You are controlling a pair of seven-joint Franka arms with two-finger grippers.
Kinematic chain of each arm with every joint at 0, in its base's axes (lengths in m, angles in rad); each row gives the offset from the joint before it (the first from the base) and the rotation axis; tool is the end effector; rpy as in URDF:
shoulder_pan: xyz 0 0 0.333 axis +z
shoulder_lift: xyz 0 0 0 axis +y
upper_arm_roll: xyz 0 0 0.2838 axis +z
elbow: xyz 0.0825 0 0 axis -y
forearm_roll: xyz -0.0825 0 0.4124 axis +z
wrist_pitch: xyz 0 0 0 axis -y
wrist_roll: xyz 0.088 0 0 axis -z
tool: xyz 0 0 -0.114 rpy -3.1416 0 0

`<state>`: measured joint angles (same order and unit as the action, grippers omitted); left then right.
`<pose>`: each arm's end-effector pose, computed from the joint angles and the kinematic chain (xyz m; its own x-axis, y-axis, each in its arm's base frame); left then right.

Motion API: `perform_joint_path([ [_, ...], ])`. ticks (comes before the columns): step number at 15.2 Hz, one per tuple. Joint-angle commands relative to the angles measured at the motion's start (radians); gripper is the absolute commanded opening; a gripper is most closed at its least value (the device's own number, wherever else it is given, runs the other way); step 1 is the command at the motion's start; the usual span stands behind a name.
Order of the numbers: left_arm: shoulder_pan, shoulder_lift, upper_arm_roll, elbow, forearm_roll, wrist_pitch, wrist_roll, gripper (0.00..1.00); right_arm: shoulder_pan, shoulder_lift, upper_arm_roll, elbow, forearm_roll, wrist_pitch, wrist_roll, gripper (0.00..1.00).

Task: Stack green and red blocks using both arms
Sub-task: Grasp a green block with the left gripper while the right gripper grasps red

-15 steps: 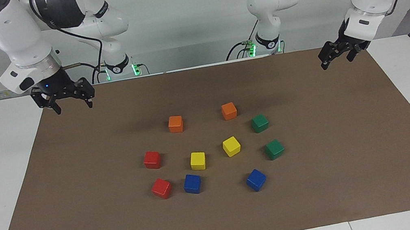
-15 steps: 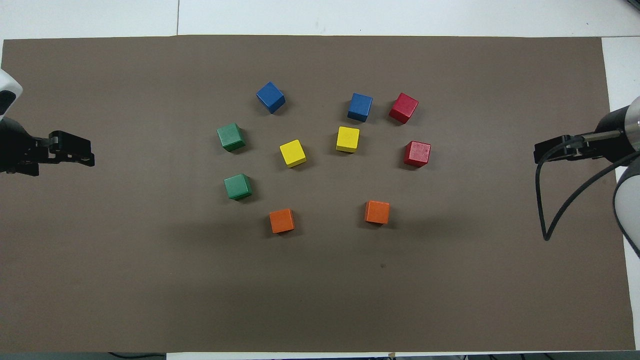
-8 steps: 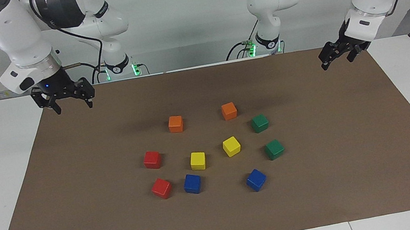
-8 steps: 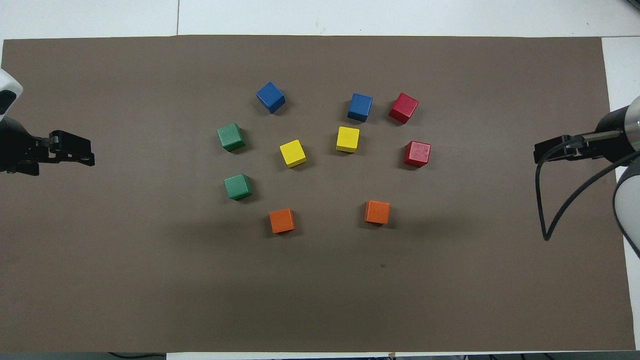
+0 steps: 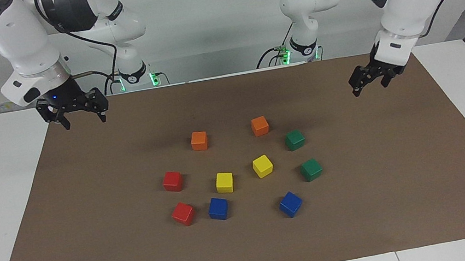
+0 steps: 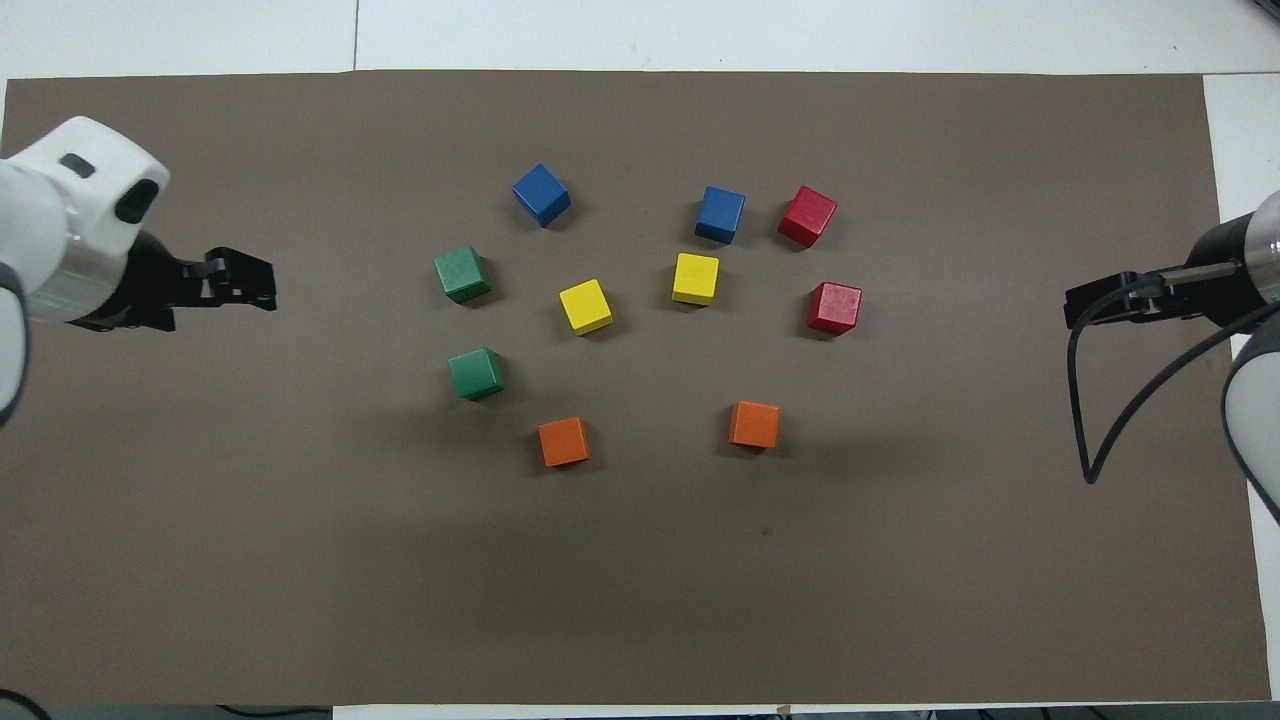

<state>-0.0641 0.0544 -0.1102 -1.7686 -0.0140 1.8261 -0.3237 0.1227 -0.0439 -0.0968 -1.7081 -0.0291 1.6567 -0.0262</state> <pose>0.5968 -0.1054 0.4754 0.9883 0.1525 -0.0030 0.1525 -0.9881 0.0196 0.5754 0.0110 0.5491 0.9985 0.0547 -0.0084 0.0549 -0.9982 0.0245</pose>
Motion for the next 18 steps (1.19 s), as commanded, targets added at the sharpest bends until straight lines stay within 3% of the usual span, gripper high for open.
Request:
perform_joint_path([
  [1, -0.092, 0.059, 0.012, -0.043, -0.009, 0.103, -0.150, 1.00, 0.030, -0.030, 0.009, -0.042, 0.012, 0.001, 0.038, 1.00],
  [3, -0.126, 0.045, 0.011, -0.145, -0.009, 0.226, -0.193, 1.00, 0.087, -0.024, 0.011, -0.085, 0.034, 0.111, 0.266, 1.00],
  [7, -0.206, 0.134, 0.012, -0.178, -0.006, 0.346, -0.335, 1.00, 0.178, 0.050, 0.011, -0.162, 0.041, 0.277, 0.538, 1.00],
  [12, -0.233, 0.127, 0.011, -0.301, -0.006, 0.446, -0.351, 1.00, 0.210, 0.197, 0.011, -0.163, 0.043, 0.437, 0.713, 1.00],
  [18, -0.278, 0.173, 0.012, -0.311, -0.006, 0.495, -0.457, 1.00, 0.219, 0.309, 0.011, -0.160, 0.043, 0.558, 0.770, 1.00],
])
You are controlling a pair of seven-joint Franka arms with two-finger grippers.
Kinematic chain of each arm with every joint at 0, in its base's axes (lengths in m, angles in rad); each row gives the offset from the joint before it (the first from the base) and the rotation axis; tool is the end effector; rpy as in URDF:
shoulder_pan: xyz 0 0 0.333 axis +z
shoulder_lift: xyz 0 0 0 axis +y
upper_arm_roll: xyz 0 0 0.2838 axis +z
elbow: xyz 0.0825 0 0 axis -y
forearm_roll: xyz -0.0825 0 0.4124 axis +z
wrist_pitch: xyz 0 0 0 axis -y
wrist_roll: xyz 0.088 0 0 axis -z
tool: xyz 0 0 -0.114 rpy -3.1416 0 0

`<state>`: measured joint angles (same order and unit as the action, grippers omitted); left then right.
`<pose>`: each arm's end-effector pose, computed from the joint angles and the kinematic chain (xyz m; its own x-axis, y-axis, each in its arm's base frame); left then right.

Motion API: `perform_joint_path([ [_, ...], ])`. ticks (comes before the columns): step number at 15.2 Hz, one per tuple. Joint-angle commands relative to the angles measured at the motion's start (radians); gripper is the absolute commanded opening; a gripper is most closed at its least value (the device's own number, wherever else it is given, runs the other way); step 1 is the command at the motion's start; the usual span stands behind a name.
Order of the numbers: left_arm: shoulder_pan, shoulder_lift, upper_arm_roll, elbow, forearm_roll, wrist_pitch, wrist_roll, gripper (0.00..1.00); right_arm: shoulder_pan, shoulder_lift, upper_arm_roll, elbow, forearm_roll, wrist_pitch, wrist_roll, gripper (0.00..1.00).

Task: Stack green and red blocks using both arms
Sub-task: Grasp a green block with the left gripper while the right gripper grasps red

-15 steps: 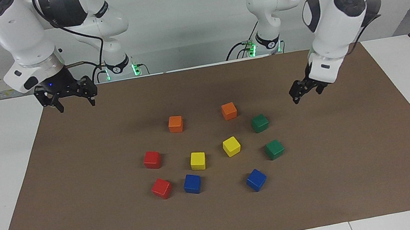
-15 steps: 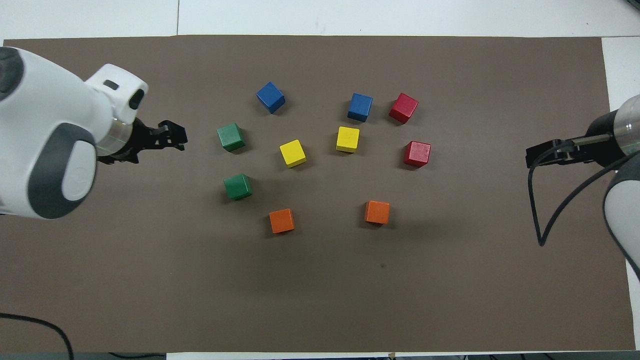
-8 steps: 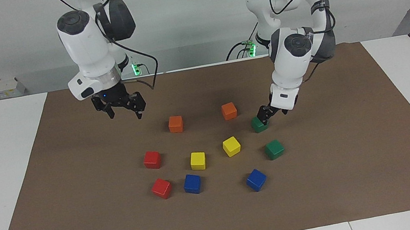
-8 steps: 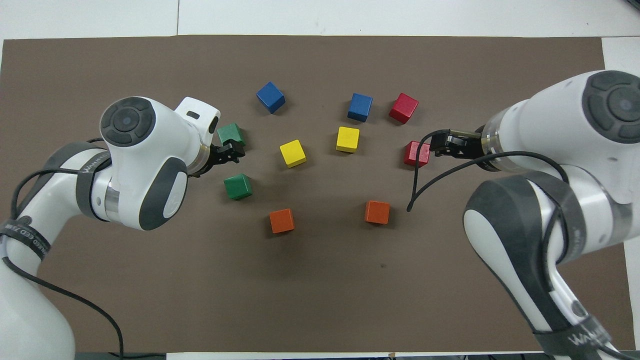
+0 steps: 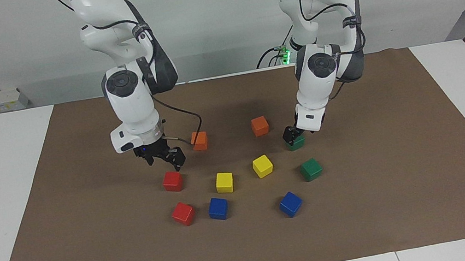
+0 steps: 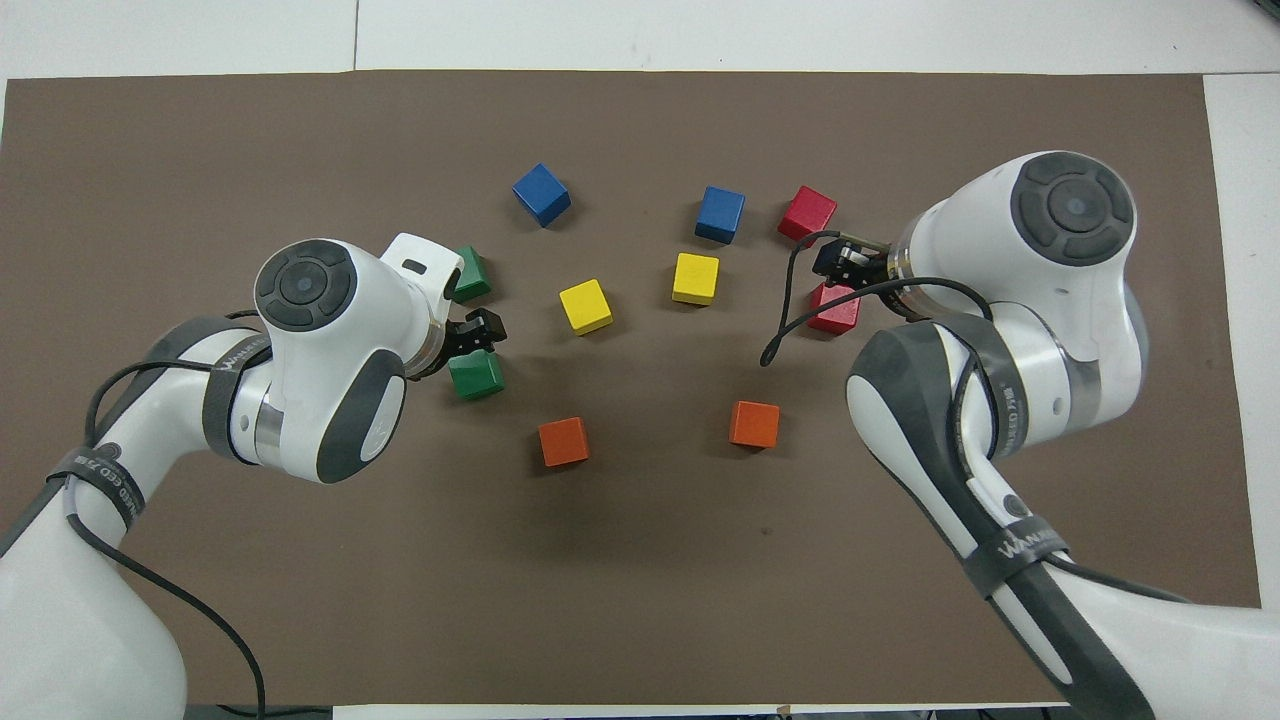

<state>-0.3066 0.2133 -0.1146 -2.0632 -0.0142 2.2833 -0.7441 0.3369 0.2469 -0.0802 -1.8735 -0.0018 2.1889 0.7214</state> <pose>0.5447 -0.2443 0.2757 0.9444 0.3283 -0.0179 0.3287 -0.9439 0.0311 0.6184 0.1639 0.3357 0.8934 -0.4444 0.0659 -0.4434 -0.8958 -0.0298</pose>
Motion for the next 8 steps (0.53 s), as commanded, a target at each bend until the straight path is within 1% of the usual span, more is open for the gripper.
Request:
perform_joint_path([
  [1, -0.035, 0.017, 0.016, -0.023, -0.006, 0.042, -0.034, 1.00, 0.005, 0.035, -0.006, 0.004, 0.016, 0.038, 0.023, 1.00],
  [3, -0.035, 0.020, 0.016, -0.032, -0.006, 0.056, -0.026, 1.00, 0.005, 0.069, -0.006, 0.004, 0.014, 0.061, 0.020, 1.00],
  [4, -0.035, 0.020, 0.016, -0.040, -0.006, 0.061, -0.024, 0.83, 0.007, 0.081, -0.006, 0.004, 0.014, 0.071, 0.021, 1.00],
  [5, -0.035, 0.020, 0.016, -0.041, -0.006, 0.052, -0.026, 0.50, 0.007, 0.089, -0.006, 0.002, 0.014, 0.072, 0.012, 1.00],
  [6, -0.032, 0.018, 0.016, -0.034, -0.006, 0.038, -0.026, 0.11, 0.005, 0.098, -0.006, 0.002, 0.013, 0.074, 0.003, 1.00],
  [7, -0.022, 0.015, 0.018, -0.022, -0.006, -0.002, -0.024, 0.00, 0.007, 0.103, -0.006, 0.002, 0.013, 0.075, -0.013, 1.00],
  [8, -0.011, 0.006, 0.023, 0.006, -0.006, -0.045, -0.021, 0.00, 0.005, 0.103, -0.006, 0.001, 0.013, 0.075, -0.031, 1.00],
])
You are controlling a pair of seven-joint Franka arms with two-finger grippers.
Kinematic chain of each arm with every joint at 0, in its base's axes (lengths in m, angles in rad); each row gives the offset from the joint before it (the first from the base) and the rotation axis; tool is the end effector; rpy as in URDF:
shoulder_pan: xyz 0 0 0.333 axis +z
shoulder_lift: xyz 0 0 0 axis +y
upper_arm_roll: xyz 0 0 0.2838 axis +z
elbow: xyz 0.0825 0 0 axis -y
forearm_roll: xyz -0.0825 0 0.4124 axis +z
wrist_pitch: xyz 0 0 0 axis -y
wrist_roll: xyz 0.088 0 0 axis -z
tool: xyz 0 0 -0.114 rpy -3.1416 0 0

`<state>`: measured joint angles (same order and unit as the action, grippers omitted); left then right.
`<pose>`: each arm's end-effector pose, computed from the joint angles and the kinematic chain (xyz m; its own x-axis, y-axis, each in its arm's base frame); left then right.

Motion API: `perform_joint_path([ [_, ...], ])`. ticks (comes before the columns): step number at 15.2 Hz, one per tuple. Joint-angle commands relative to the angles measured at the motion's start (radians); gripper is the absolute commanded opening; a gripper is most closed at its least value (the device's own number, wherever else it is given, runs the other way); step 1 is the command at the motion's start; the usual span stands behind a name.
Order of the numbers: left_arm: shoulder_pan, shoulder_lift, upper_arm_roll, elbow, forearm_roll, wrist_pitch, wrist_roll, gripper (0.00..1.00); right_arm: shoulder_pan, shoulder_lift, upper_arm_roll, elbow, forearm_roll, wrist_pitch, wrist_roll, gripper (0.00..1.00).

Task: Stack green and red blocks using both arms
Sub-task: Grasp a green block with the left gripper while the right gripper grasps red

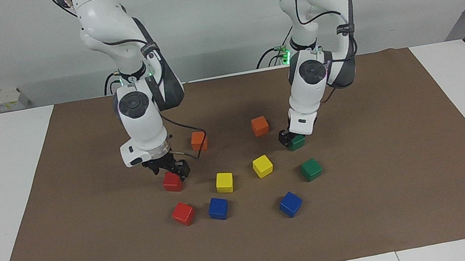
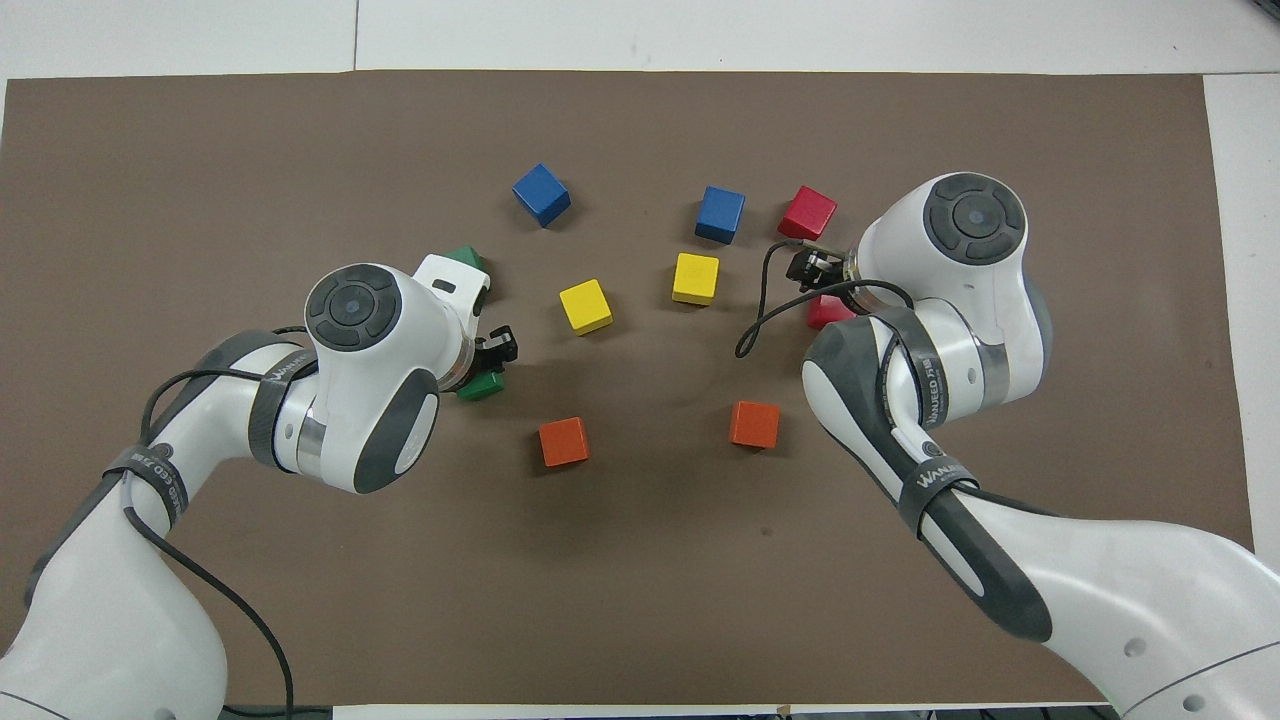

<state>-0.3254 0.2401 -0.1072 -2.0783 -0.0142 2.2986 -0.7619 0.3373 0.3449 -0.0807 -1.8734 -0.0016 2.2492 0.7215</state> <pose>0.5372 -0.2487 0.2543 0.9416 0.3346 -0.0383 0.3353 -0.9420 0.0130 0.6224 0.1649 0.2787 0.8958 -0.4424 0.0428 -0.4428 -0.8966 0.0004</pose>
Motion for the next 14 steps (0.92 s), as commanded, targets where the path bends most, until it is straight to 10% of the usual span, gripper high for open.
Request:
perform_joint_path([
  [1, 0.041, -0.033, 0.018, 0.052, -0.001, -0.124, 0.016, 0.00, 0.005, 0.005, -0.005, -0.004, 0.012, 0.015, -0.042, 1.00],
  [4, 0.205, -0.045, 0.015, 0.176, 0.000, -0.293, 0.310, 0.00, 0.002, 0.008, -0.007, -0.044, 0.012, 0.064, -0.085, 1.00],
  [9, 0.422, -0.021, 0.017, 0.176, 0.000, -0.197, 0.703, 0.00, 0.005, 0.008, -0.007, -0.099, 0.008, 0.121, -0.103, 0.99],
  [11, 0.445, 0.004, 0.017, 0.175, 0.000, -0.151, 0.724, 0.00, 0.003, 0.009, -0.005, -0.101, 0.008, 0.122, -0.122, 0.69],
  [13, 0.447, 0.028, 0.018, 0.170, 0.008, -0.134, 0.736, 0.00, 0.002, 0.013, -0.005, -0.101, 0.009, 0.121, -0.122, 0.00],
  [14, 0.448, 0.039, 0.018, 0.164, 0.019, -0.122, 0.760, 0.00, 0.002, 0.013, -0.005, -0.099, 0.009, 0.121, -0.119, 0.00],
])
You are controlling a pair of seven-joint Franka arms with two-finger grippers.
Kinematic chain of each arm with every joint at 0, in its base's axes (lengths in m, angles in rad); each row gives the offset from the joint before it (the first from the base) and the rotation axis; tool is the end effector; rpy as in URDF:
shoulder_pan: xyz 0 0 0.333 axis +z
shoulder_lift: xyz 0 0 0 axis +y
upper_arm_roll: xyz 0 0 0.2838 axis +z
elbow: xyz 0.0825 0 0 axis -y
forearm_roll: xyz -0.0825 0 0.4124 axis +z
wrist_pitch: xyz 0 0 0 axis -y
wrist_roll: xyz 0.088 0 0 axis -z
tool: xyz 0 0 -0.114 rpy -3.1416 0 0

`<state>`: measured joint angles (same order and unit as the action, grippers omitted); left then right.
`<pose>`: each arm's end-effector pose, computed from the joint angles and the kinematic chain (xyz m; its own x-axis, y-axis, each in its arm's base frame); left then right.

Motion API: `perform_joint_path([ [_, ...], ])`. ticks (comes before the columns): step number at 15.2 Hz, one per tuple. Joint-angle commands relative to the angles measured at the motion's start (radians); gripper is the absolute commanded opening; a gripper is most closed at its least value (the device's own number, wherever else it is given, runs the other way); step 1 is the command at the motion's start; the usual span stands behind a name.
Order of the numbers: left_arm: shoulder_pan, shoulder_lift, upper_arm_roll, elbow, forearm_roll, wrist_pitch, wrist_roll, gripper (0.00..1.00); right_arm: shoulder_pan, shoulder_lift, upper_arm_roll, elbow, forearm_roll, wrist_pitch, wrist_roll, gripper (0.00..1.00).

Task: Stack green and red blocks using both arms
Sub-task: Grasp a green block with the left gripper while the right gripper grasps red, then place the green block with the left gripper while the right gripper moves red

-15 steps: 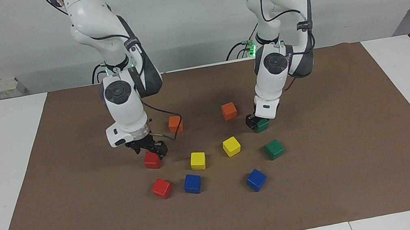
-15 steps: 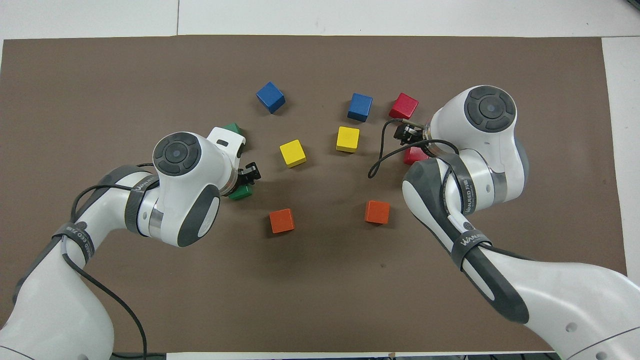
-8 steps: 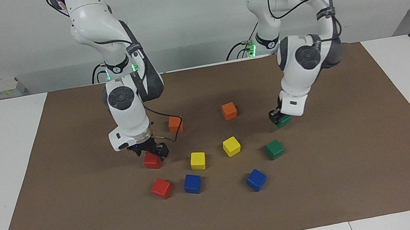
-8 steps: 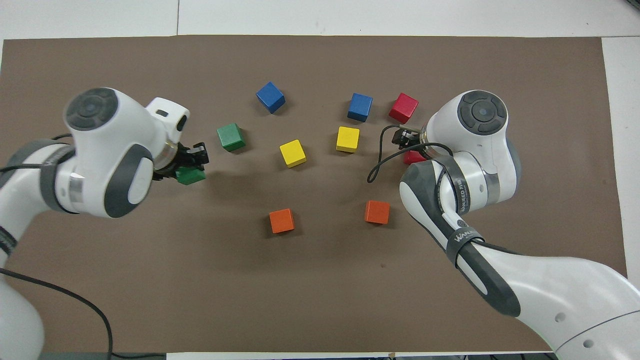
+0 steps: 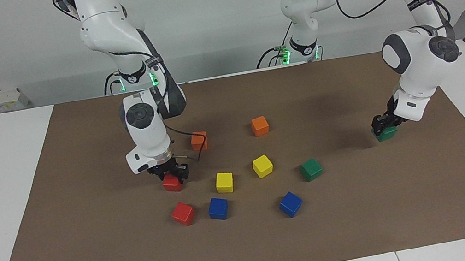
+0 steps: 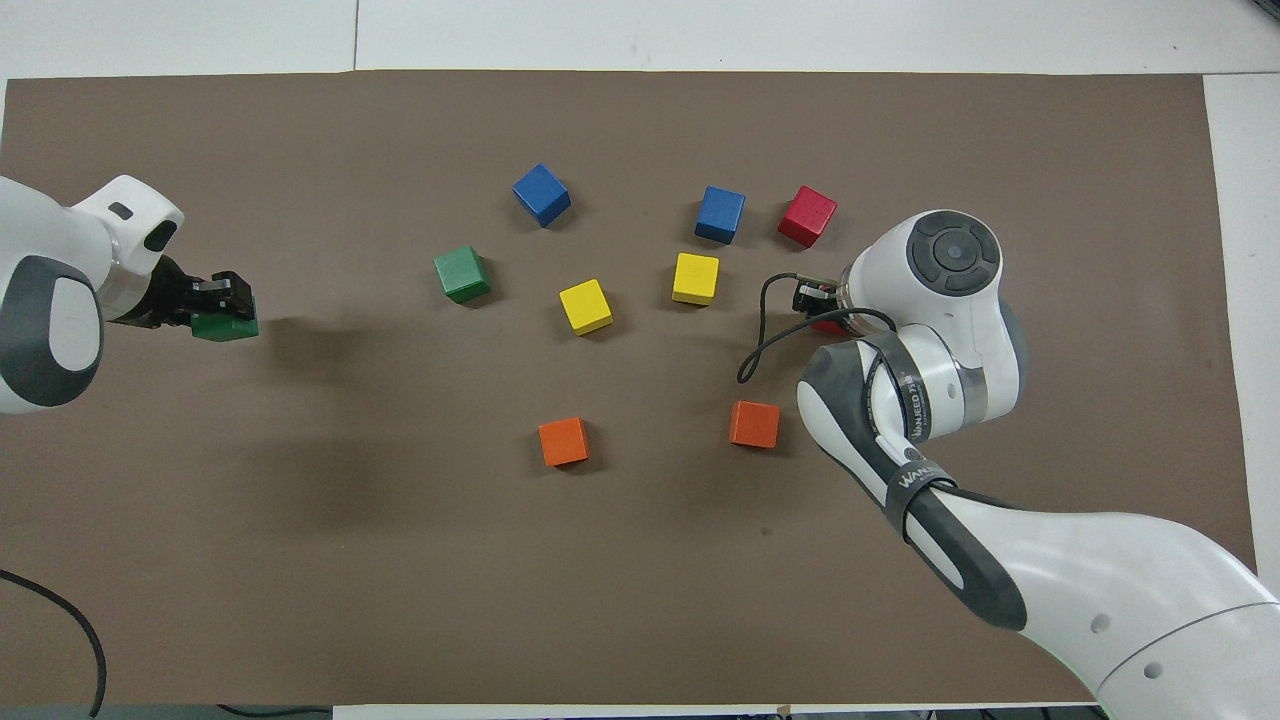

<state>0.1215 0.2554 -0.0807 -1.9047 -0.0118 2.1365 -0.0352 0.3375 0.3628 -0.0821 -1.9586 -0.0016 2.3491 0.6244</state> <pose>0.6250 0.0261 0.3106 0.9961 0.0843 -0.0240 0.0850 -0.9959 0.0294 0.6065 0.1589 0.2373 0.9344 -0.3538 0.0410 -0.3544 -0.9351 0.0078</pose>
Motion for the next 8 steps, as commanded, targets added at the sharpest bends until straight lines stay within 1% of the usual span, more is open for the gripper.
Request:
perform_joint_path([
  [1, 0.001, 0.028, -0.008, -0.016, 0.025, 0.058, 0.041, 0.00, 0.001, -0.005, -0.005, -0.014, 0.009, 0.019, -0.020, 0.00],
  [3, 0.003, 0.045, -0.007, -0.022, 0.030, 0.091, 0.044, 0.00, -0.008, -0.012, -0.005, -0.005, 0.008, -0.002, -0.044, 0.00],
  [4, 0.003, 0.048, -0.007, -0.022, 0.042, 0.092, 0.047, 0.00, -0.014, -0.027, -0.007, -0.005, 0.006, -0.014, -0.095, 0.00],
  [6, 0.003, 0.048, -0.007, -0.037, 0.104, 0.103, 0.047, 0.02, -0.064, -0.086, -0.010, -0.016, 0.006, -0.065, -0.222, 0.00],
  [7, 0.004, 0.048, -0.007, -0.051, 0.105, 0.120, 0.047, 0.12, -0.102, -0.116, -0.010, -0.032, 0.006, -0.082, -0.298, 0.00],
  [8, 0.012, 0.048, -0.008, -0.056, 0.105, 0.128, 0.047, 0.42, -0.145, -0.139, -0.008, -0.060, 0.006, -0.077, -0.393, 0.00],
])
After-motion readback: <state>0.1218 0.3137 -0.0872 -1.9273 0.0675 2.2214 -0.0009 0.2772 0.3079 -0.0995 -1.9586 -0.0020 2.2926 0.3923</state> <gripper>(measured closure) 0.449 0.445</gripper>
